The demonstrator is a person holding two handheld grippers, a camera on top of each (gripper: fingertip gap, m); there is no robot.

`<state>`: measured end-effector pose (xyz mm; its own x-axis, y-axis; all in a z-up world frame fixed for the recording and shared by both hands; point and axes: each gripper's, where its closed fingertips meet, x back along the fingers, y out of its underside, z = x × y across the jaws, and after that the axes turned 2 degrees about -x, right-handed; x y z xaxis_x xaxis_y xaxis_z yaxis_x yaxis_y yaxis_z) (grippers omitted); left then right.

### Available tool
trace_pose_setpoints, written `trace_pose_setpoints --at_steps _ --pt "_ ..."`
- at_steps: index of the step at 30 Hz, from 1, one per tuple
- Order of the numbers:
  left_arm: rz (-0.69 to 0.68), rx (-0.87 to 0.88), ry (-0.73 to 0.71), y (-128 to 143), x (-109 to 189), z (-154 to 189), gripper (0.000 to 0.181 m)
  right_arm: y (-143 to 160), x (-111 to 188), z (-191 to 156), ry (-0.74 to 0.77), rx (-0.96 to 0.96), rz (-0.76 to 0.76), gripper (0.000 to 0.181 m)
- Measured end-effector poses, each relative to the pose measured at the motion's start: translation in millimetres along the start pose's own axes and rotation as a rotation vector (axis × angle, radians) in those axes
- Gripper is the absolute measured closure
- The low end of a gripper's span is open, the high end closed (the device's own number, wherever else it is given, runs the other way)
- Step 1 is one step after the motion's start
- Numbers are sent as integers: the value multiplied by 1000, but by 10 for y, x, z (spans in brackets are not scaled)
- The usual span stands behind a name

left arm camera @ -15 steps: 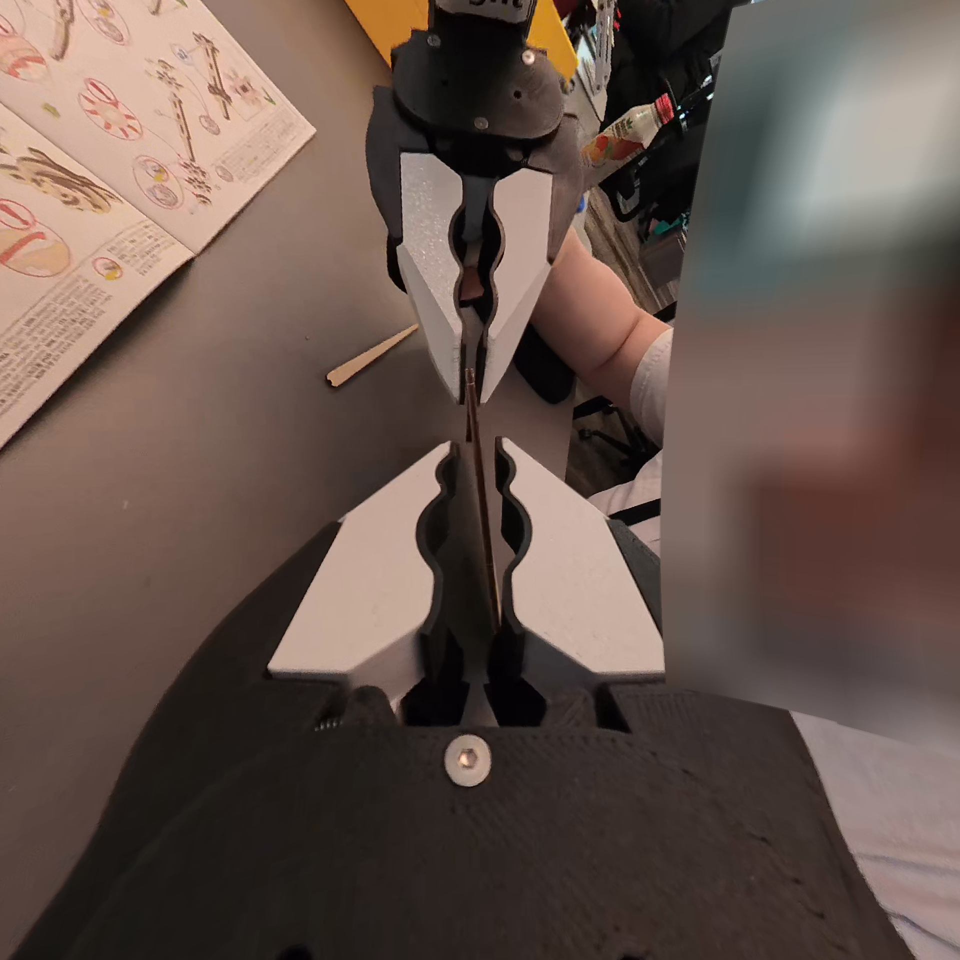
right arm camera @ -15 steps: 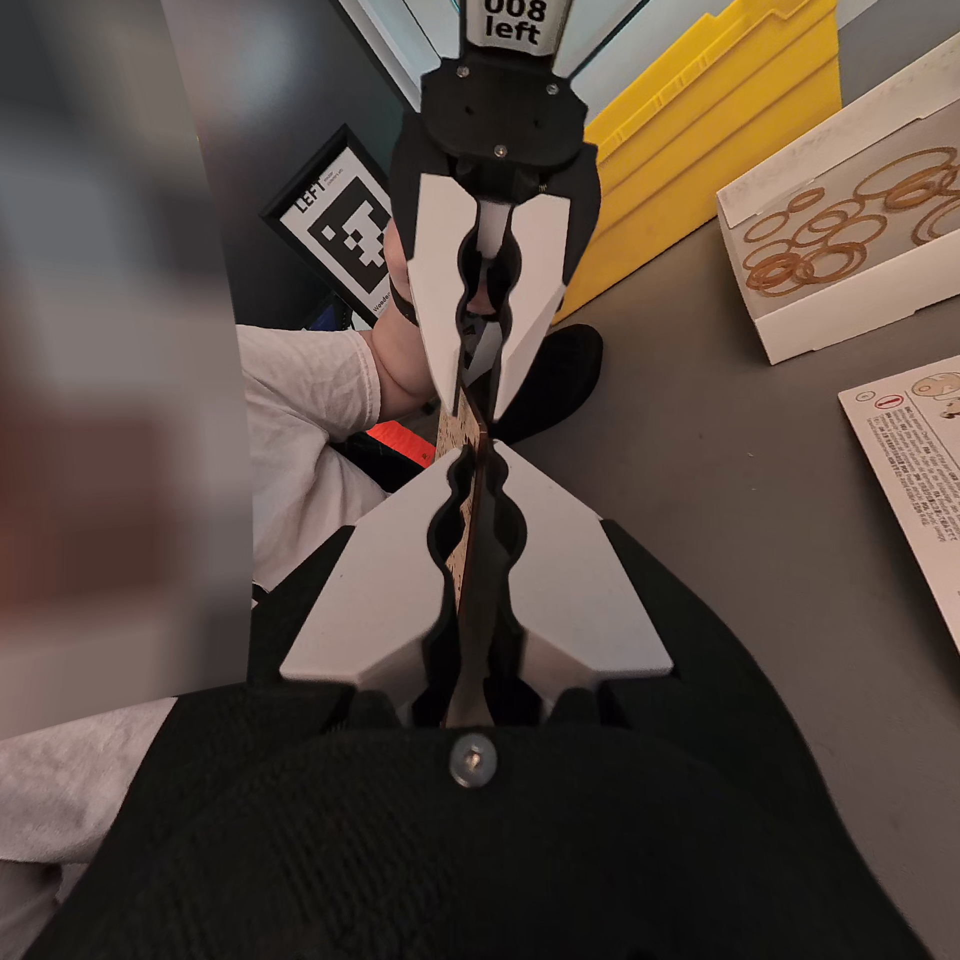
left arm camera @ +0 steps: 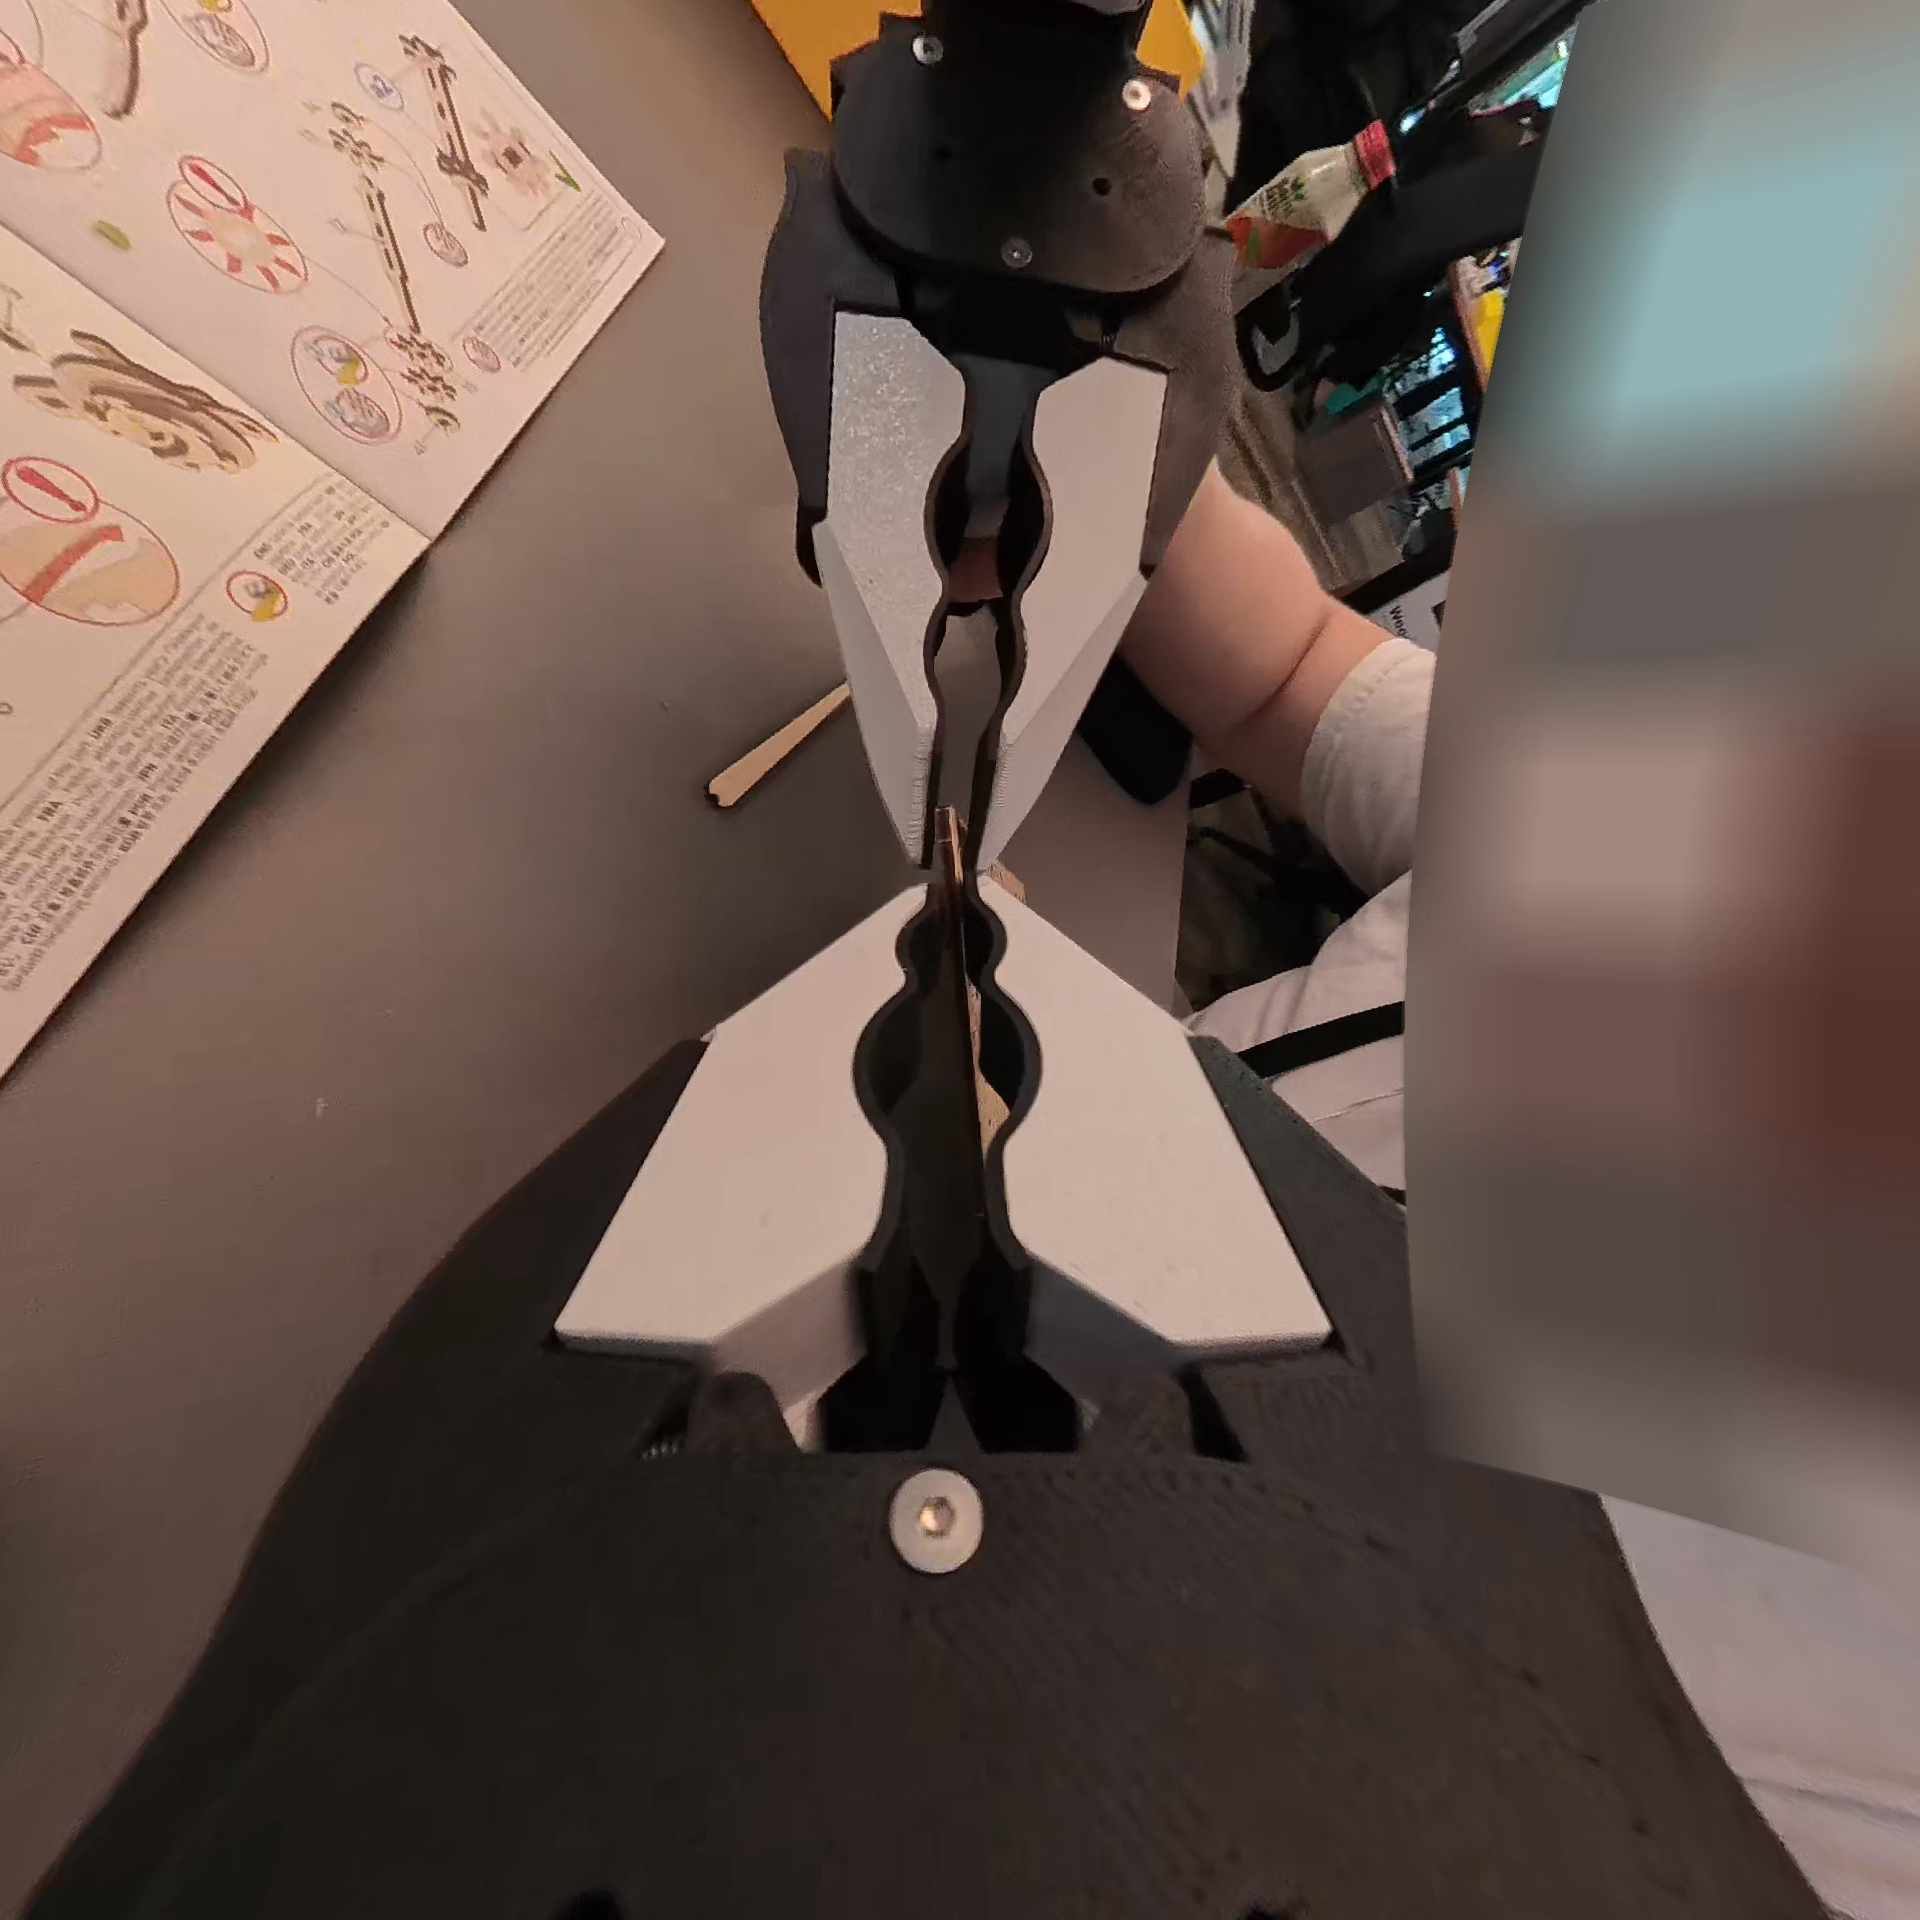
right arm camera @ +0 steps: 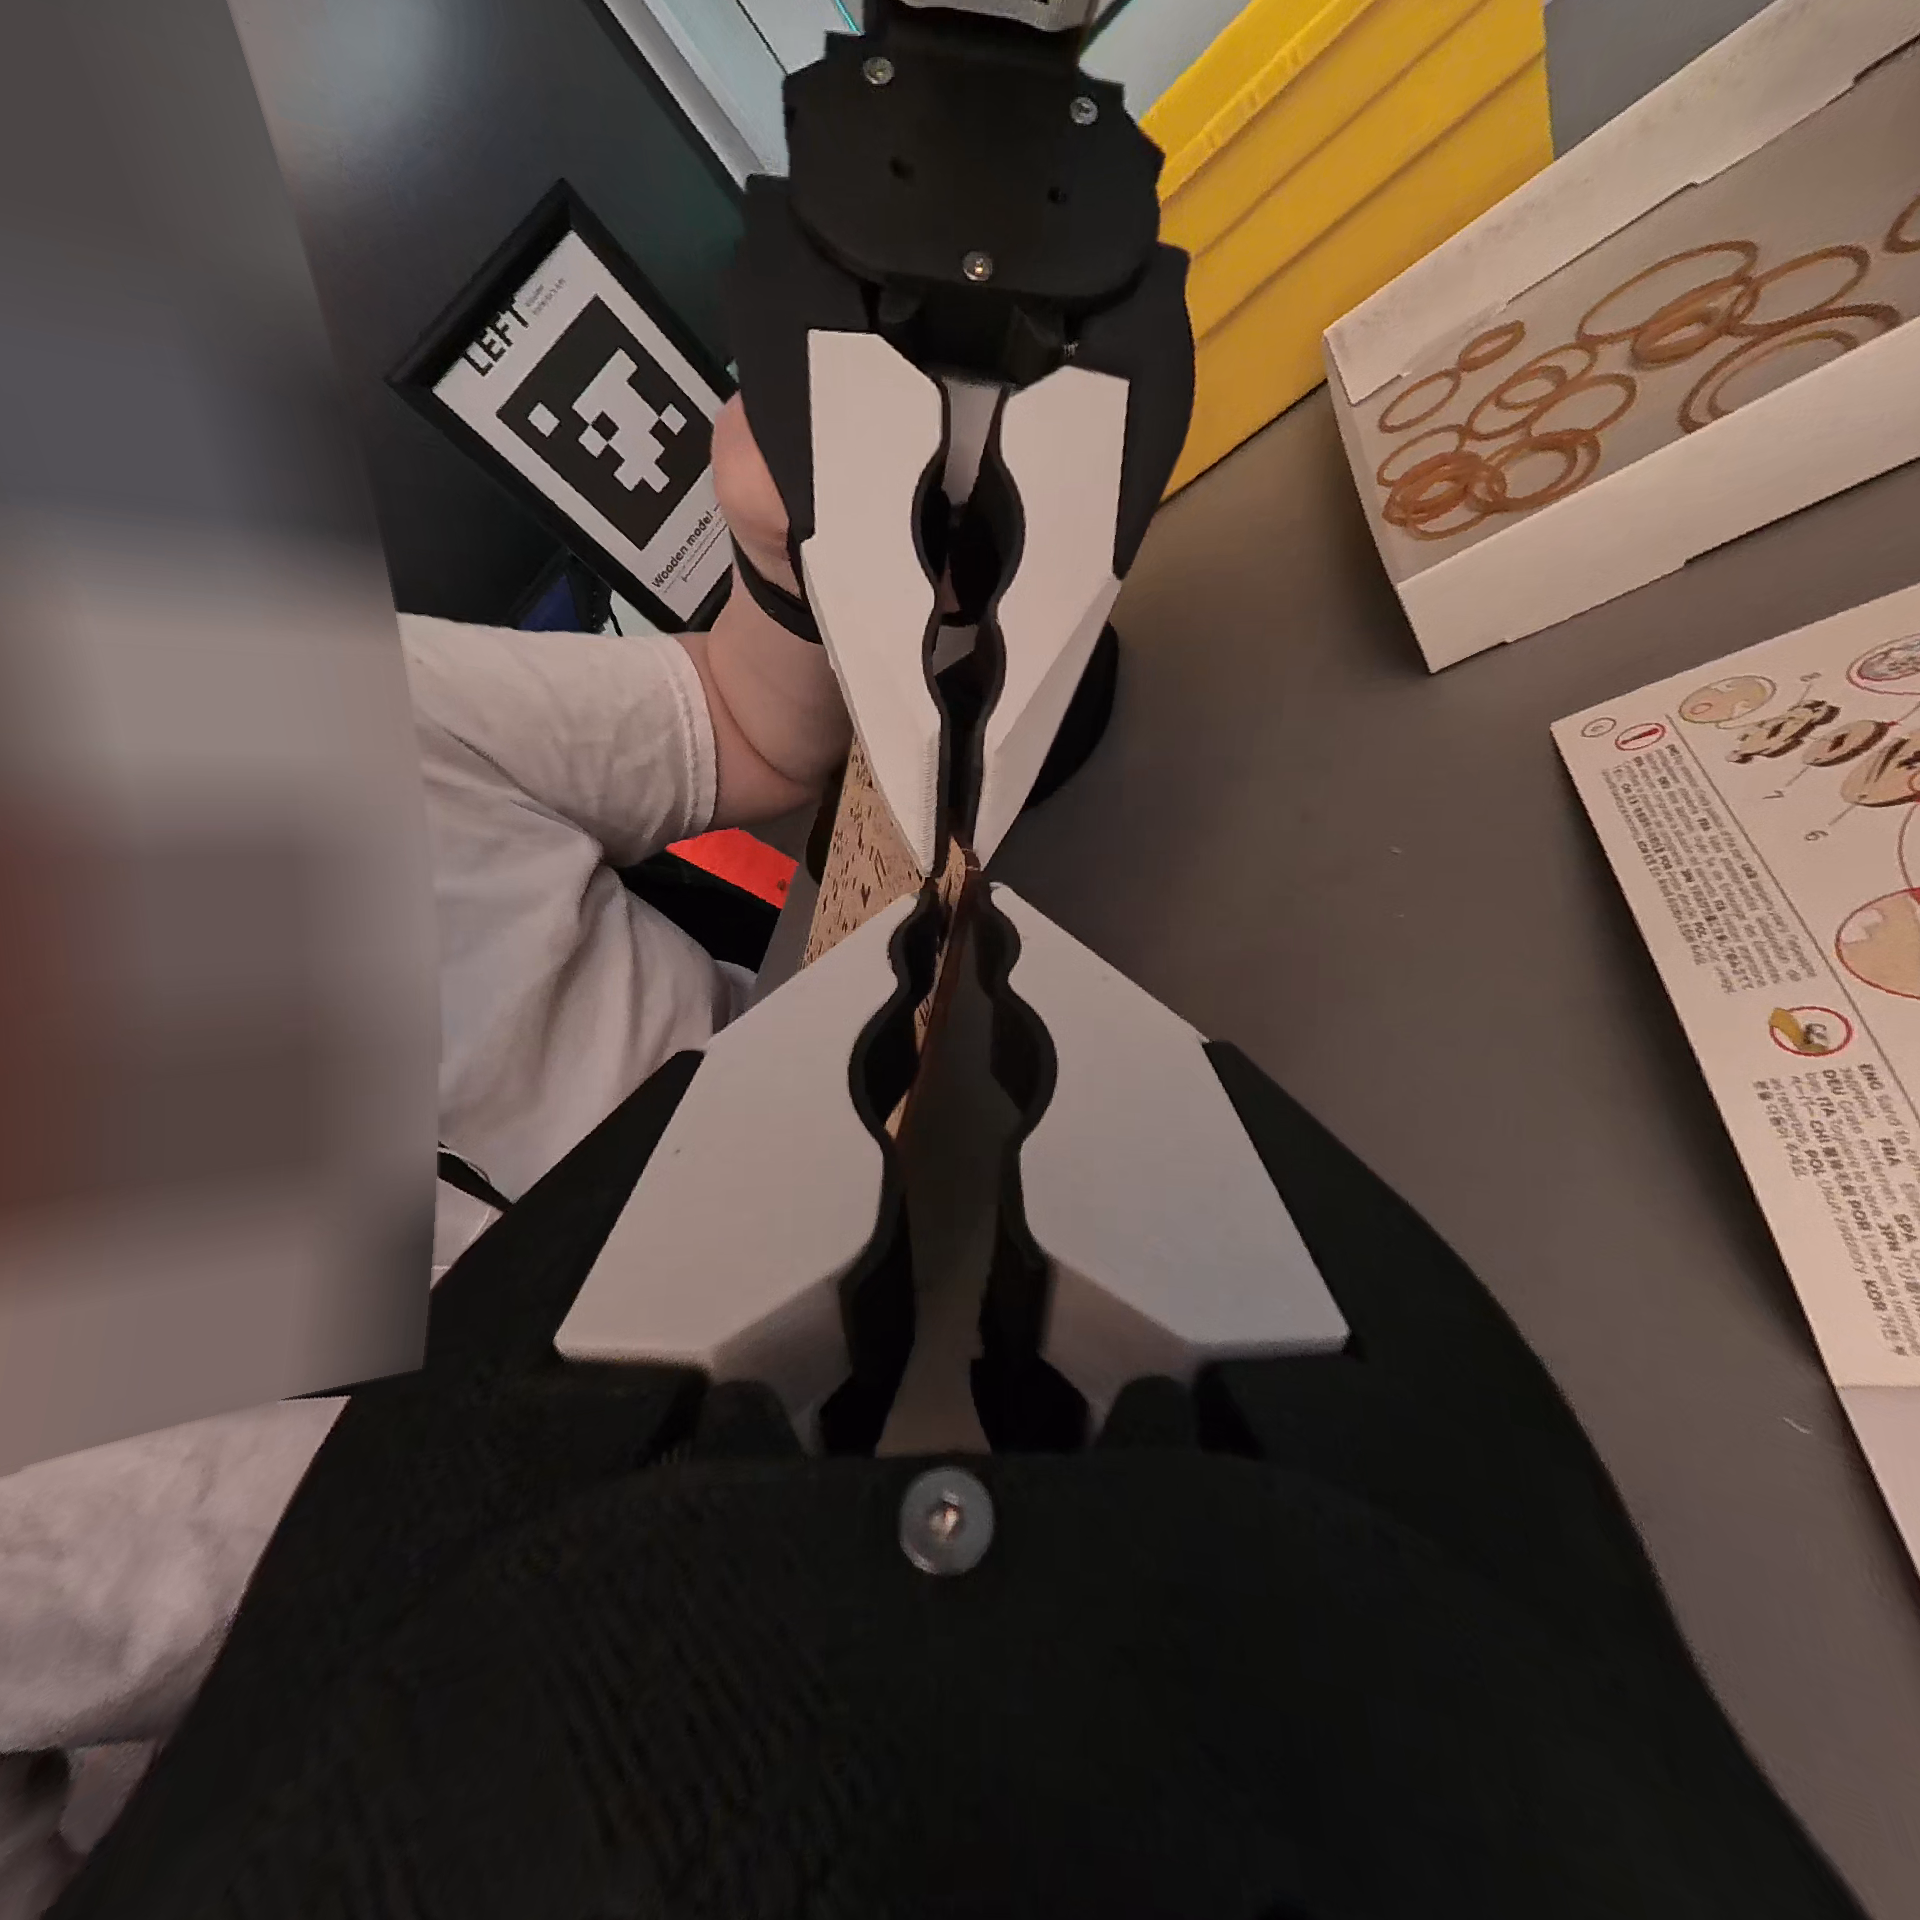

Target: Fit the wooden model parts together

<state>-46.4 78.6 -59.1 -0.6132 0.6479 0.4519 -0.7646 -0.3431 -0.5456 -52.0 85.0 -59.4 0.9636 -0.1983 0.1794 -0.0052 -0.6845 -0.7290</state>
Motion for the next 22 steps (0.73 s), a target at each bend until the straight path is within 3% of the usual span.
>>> trace_pose_setpoints --at_steps 9,22 --pt "0 47 75 30 -44 -136 180 50 3 123 -52 -111 14 177" --pt "-37 73 140 127 -108 -200 180 161 -60 197 -45 -117 -31 177"
